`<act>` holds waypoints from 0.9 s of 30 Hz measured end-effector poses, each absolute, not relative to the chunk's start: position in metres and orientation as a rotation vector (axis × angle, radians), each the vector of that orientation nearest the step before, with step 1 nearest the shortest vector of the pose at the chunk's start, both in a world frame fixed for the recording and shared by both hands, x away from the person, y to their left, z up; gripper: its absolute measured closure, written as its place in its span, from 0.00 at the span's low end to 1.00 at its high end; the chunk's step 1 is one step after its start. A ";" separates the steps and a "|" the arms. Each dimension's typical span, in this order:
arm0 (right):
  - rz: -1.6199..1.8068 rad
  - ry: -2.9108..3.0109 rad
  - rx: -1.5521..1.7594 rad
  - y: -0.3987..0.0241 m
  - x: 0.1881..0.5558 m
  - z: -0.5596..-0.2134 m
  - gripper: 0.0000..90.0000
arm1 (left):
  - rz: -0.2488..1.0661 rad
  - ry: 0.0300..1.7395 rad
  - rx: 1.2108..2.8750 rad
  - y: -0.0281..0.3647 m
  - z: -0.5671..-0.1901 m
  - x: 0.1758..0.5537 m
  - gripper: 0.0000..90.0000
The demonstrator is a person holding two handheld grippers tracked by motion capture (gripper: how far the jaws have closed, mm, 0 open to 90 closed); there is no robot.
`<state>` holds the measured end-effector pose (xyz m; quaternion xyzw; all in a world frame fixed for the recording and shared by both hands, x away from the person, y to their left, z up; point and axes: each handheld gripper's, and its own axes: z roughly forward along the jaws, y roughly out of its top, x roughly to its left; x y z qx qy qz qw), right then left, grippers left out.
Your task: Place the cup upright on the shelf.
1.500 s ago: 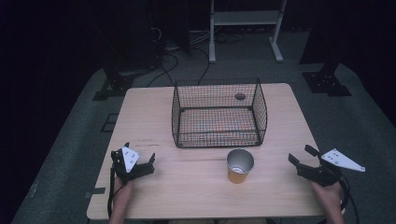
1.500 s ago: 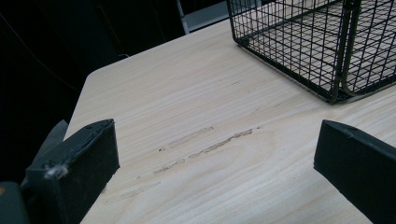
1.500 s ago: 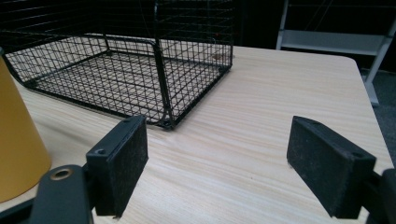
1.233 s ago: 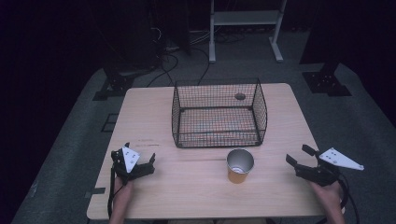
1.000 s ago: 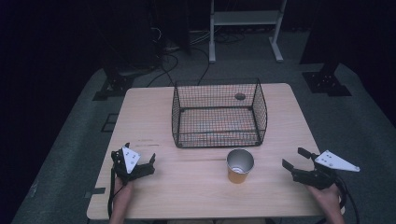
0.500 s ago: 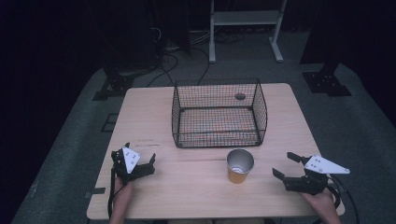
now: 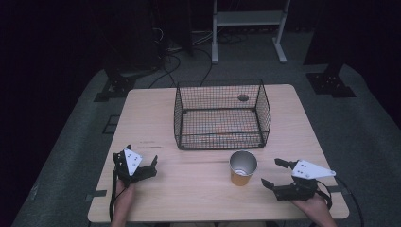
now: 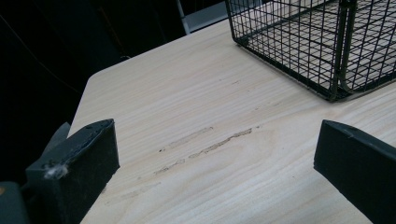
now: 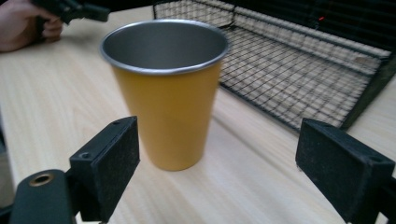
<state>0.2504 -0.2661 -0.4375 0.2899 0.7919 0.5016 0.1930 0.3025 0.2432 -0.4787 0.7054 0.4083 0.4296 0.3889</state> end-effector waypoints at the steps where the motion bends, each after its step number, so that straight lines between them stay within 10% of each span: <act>1: 1.410 2.228 0.812 -0.265 0.250 -0.438 0.14 | 1.092 1.038 1.793 0.243 -0.479 0.303 0.00; 27: 1.387 2.317 0.784 -0.220 0.267 -0.444 0.11 | 1.090 1.037 1.795 0.243 -0.479 0.303 0.00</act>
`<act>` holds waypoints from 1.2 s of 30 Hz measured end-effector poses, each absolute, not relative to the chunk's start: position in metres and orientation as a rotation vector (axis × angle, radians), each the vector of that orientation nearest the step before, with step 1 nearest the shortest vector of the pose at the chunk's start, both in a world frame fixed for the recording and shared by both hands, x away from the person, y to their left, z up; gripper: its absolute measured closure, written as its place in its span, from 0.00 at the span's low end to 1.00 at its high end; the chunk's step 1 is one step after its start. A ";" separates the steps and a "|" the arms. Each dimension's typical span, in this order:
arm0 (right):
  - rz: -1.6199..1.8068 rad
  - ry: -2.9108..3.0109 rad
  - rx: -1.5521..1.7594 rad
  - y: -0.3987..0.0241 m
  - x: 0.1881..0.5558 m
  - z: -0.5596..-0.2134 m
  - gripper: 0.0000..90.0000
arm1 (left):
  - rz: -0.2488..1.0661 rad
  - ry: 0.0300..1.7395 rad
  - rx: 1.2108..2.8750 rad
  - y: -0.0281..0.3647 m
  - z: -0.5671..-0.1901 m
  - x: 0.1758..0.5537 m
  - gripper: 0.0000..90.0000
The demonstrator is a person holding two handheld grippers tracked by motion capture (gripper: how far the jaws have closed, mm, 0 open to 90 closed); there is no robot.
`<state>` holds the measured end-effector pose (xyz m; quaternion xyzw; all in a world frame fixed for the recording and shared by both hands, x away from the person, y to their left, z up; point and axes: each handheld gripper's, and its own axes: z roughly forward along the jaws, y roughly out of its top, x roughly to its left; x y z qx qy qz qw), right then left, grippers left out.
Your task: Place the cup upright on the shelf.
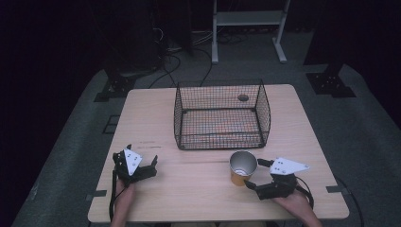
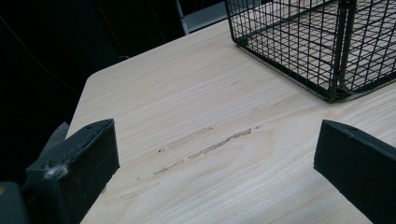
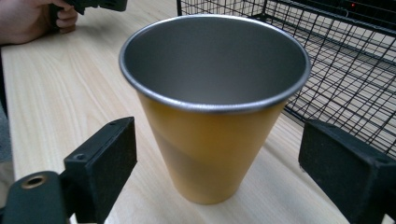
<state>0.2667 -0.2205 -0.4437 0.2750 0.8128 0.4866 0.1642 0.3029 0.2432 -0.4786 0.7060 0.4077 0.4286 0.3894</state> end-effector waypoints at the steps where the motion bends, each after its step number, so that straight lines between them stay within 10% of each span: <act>1: 1.387 2.320 0.789 -0.219 0.268 -0.444 0.11 | 1.090 1.036 1.796 0.243 -0.479 0.303 0.00; 36: 1.394 2.336 0.762 -0.193 0.287 -0.437 0.14 | 1.089 1.037 1.791 0.243 -0.479 0.303 0.00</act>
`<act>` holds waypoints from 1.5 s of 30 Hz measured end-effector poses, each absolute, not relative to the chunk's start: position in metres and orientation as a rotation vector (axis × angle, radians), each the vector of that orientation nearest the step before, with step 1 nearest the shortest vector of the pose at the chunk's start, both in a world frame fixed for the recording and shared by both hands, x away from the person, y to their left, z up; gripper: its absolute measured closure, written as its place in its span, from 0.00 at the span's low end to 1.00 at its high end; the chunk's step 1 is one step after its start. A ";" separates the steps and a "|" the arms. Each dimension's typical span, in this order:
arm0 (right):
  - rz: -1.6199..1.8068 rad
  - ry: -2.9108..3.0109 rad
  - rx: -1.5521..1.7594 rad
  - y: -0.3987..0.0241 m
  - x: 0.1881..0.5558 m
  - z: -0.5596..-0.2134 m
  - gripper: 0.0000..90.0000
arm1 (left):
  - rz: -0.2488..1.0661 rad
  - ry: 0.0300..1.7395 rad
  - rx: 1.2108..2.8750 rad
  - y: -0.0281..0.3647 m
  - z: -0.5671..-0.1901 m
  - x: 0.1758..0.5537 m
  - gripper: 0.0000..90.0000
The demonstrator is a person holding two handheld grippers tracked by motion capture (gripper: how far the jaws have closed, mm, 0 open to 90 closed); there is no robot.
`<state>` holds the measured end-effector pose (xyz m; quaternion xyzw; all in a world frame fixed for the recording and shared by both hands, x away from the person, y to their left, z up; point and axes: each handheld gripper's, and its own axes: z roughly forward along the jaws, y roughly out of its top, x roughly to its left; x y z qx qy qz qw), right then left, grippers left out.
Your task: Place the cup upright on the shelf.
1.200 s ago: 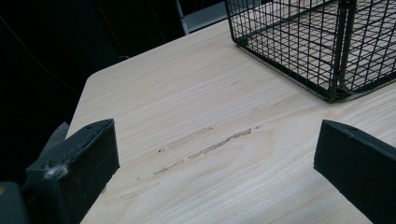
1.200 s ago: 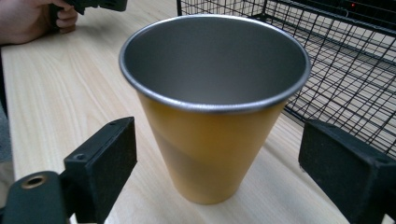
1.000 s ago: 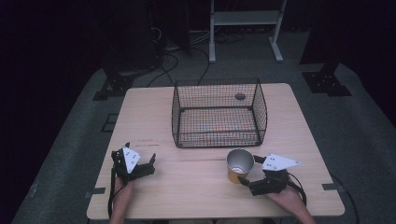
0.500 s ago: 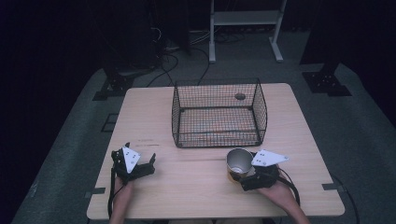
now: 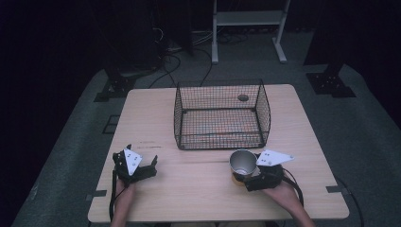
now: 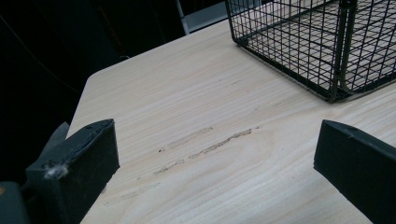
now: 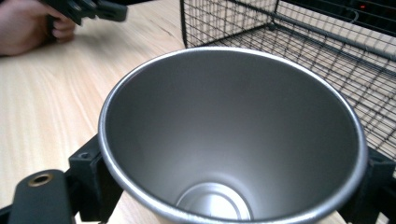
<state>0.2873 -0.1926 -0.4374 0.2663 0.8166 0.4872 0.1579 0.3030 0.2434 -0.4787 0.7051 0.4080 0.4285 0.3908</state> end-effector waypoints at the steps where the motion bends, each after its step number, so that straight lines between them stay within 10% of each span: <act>1: 1.405 2.342 0.754 -0.192 0.288 -0.434 0.14 | 1.089 1.037 1.792 0.243 -0.479 0.303 0.00; 45: 1.443 2.388 0.643 -0.168 0.344 -0.323 0.14 | 1.089 1.036 1.792 0.243 -0.479 0.303 0.00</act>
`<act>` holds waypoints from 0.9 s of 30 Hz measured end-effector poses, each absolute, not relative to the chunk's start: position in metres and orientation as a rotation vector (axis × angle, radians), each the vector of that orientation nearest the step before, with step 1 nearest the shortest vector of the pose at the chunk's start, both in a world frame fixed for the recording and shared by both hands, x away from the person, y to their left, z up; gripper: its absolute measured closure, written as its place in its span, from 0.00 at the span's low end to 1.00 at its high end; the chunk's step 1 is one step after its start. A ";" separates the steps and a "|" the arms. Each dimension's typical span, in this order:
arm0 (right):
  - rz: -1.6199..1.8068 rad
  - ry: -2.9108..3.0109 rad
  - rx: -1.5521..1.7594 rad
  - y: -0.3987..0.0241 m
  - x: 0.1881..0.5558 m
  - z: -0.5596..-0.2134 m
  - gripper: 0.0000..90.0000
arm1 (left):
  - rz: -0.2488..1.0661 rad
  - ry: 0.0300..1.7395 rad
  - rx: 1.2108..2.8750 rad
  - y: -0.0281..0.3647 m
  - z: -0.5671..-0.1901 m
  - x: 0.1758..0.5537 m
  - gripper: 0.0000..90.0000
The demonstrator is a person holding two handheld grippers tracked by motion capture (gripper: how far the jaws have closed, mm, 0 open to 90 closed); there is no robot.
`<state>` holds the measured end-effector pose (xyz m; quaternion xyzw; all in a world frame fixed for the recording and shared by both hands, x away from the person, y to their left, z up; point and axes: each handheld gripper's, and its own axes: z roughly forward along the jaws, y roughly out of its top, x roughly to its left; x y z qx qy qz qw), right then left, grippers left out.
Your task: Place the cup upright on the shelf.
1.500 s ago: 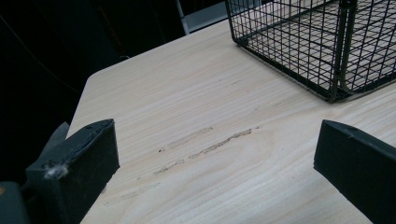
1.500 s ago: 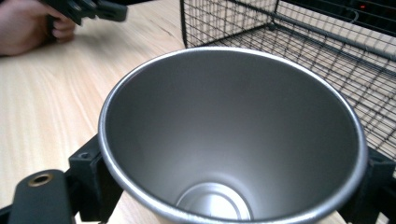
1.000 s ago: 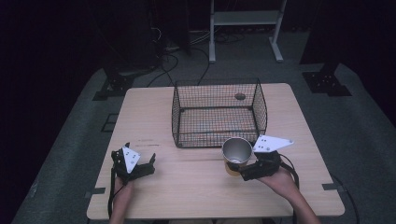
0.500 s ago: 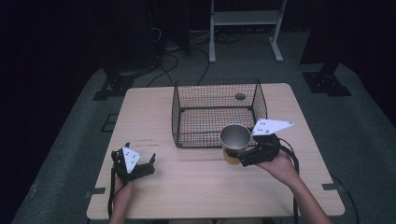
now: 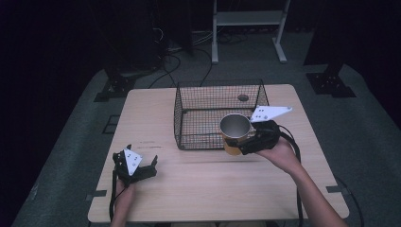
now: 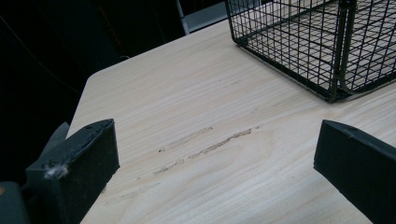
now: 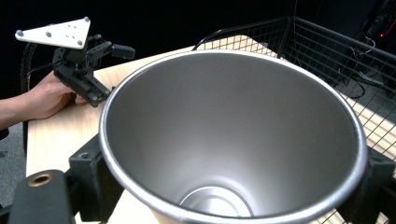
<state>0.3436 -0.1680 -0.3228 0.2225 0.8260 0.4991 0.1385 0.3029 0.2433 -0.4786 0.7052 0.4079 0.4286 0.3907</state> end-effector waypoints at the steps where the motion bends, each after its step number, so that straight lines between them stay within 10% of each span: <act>1: 1.440 2.392 0.642 -0.167 0.345 -0.321 0.14 | 1.089 1.037 1.790 0.243 -0.479 0.303 0.00; 27: 1.401 2.438 0.646 -0.148 0.404 -0.293 0.14 | 1.086 1.036 1.787 0.244 -0.478 0.303 0.00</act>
